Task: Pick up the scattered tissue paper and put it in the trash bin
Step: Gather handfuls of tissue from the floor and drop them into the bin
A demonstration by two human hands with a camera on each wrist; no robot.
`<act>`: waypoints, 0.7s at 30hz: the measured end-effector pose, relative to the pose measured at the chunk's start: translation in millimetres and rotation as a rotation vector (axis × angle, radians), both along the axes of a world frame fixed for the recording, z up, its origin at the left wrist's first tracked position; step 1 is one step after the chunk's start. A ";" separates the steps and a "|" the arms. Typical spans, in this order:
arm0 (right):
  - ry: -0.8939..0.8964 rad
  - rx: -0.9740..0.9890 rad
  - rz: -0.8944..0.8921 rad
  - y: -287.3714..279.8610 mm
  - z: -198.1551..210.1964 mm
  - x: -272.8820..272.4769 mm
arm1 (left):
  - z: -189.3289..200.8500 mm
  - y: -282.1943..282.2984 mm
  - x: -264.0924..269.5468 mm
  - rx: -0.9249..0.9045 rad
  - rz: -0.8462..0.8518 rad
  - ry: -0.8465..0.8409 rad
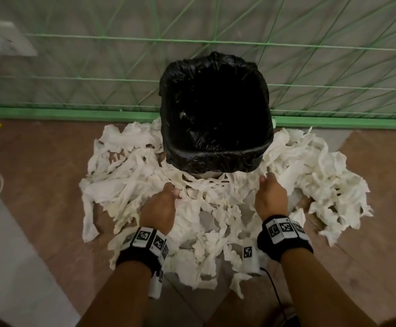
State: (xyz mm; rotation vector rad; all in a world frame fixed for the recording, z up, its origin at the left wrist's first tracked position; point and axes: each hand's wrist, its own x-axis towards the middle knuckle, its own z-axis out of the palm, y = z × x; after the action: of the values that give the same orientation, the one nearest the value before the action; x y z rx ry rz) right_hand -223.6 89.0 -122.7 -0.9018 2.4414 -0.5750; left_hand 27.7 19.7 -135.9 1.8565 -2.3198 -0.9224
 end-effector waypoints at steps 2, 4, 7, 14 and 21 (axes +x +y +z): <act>-0.069 0.019 -0.017 -7.1 6.2 -7.8 | 15.4 -9.2 3.3 0.027 0.059 0.028; -0.092 0.036 -0.057 -11.7 12.6 -14.8 | 27.7 -19.4 5.7 0.093 0.129 0.079; -0.147 0.040 -0.100 -15.0 23.1 -21.6 | 39.8 -34.9 9.8 0.206 0.217 0.140; -0.297 0.131 0.102 -19.1 33.8 -40.9 | 61.6 -66.6 16.8 0.297 0.061 0.182; -0.270 0.122 0.208 -13.3 36.8 -40.0 | 72.2 -64.5 17.6 0.299 0.172 0.099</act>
State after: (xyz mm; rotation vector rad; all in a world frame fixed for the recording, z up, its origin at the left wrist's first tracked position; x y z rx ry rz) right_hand -263.6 75.7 -85.9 -0.9465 2.0883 -0.4365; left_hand 45.3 -44.8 -63.8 2.0205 -2.0187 -1.3637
